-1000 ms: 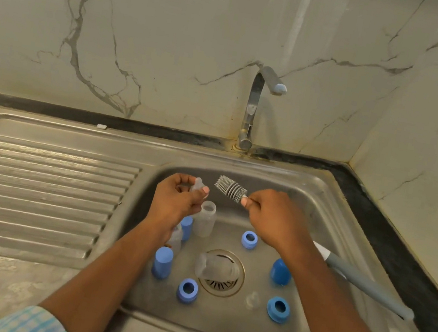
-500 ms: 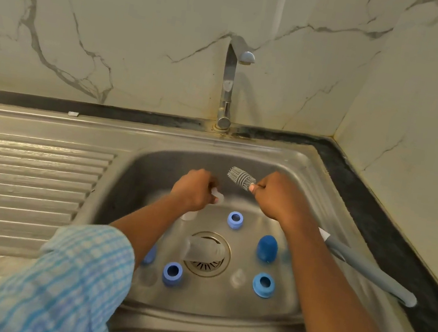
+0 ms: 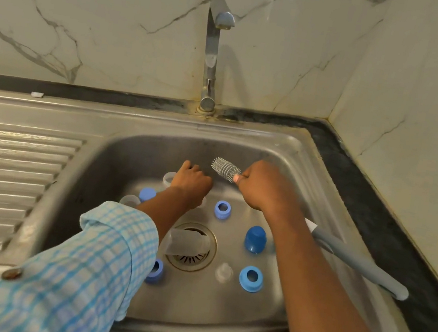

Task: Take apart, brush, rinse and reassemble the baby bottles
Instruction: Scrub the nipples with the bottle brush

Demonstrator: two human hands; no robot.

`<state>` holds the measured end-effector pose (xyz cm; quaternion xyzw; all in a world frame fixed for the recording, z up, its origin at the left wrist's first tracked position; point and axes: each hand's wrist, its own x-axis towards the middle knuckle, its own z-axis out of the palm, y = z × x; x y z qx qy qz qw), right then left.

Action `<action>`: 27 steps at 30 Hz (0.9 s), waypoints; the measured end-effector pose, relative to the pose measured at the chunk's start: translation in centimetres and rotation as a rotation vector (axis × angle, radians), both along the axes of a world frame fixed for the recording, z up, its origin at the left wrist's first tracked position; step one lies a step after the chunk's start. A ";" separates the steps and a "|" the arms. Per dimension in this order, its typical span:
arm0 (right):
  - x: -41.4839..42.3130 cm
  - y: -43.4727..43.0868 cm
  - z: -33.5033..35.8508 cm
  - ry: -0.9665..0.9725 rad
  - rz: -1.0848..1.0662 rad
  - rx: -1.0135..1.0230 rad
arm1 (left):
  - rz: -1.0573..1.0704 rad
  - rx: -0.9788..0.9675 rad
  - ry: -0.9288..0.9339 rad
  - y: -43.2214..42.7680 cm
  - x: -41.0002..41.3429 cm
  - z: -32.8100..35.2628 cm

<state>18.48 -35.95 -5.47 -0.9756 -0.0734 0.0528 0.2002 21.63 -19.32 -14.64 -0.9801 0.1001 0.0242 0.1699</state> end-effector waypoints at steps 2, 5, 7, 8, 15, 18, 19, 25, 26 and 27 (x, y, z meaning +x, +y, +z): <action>0.1 0.1 -0.2 -0.002 0.008 -0.001 | 0.001 0.036 0.024 0.1 -0.1 -0.6; 0.3 0.0 -0.3 0.003 0.007 0.003 | -0.032 0.114 0.031 0.0 -0.4 -0.8; 0.4 -0.1 -0.4 0.000 0.002 0.001 | -0.055 0.140 0.019 -0.2 -0.5 -0.6; 0.4 -0.1 -0.5 -0.001 0.000 0.001 | -0.060 0.145 0.018 -0.2 -0.6 -0.5; 0.6 0.0 -0.8 -0.011 -0.026 0.008 | -0.116 0.137 -0.025 -0.6 -1.3 1.2; 0.4 0.0 -0.6 -0.024 -0.033 0.012 | -0.051 -0.110 0.016 -2.0 -2.6 2.3; 0.3 0.0 -0.6 -0.027 -0.027 0.013 | -0.017 -0.214 0.083 -2.7 -3.3 2.5; 0.1 0.1 -0.3 -0.045 -0.020 0.001 | -0.043 -0.370 0.602 -4.7 -6.3 1.3; 0.1 0.1 -0.3 -0.044 -0.022 0.003 | -0.042 -0.358 0.627 -5.0 -6.5 0.9; 0.1 0.1 -0.3 -0.044 -0.024 0.002 | -0.048 -0.348 0.631 -5.2 -6.8 0.4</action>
